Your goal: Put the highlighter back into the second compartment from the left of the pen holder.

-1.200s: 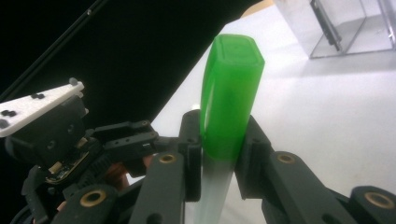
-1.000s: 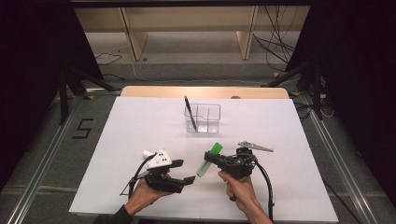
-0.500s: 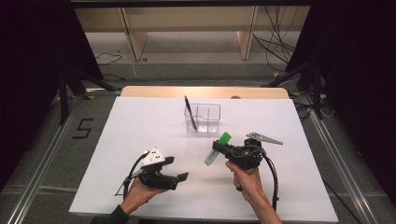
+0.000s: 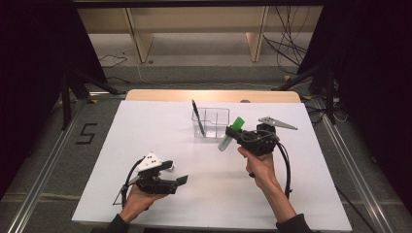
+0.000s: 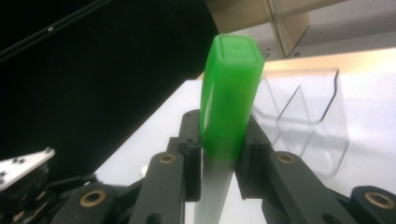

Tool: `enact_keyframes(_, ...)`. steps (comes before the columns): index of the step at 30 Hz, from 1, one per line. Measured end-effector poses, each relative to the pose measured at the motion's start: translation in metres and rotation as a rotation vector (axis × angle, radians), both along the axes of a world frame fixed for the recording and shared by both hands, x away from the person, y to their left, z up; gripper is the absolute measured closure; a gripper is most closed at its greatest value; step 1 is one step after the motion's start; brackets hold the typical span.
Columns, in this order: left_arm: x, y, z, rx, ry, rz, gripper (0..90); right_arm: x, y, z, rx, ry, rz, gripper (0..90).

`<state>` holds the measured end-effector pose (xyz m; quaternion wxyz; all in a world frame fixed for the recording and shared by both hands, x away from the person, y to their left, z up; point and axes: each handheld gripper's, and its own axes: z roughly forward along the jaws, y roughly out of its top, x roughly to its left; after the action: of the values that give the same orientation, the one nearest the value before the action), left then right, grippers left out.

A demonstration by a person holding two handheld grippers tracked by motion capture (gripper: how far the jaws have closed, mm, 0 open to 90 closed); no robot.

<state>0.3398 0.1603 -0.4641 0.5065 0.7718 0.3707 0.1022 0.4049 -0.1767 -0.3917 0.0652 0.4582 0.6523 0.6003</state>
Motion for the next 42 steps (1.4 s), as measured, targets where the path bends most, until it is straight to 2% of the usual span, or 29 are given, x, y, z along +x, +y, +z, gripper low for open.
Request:
enact_keyframes(5,-0.001,0.005,0.001,-0.004,-0.005,0.013,15.7,0.013,0.003,0.008,-0.013,-0.012,-0.013,75.5)
enact_keyframes(10,-0.004,0.008,0.001,-0.001,-0.013,0.017,15.7,0.034,0.012,0.016,-0.045,-0.013,-0.031,75.5)
enact_keyframes(20,-0.008,0.01,0.001,-0.023,-0.018,-0.006,15.7,0.063,0.026,0.023,-0.09,-0.007,-0.059,75.4)
enact_keyframes(23,-0.012,0.01,0.002,-0.026,-0.028,-0.018,15.6,0.076,0.032,0.026,-0.118,-0.004,-0.078,75.4)
enact_keyframes(26,-0.013,0.01,0.002,-0.022,-0.029,-0.024,15.6,0.083,0.035,0.027,-0.133,-0.001,-0.086,75.4)
enact_keyframes(29,-0.015,0.012,0.002,-0.02,-0.037,-0.025,15.5,0.093,0.042,0.026,-0.17,0.005,-0.094,75.4)
enact_keyframes(42,-0.018,0.02,0.002,-0.032,-0.042,-0.012,15.5,0.116,0.051,0.028,-0.187,0.021,-0.127,75.4)
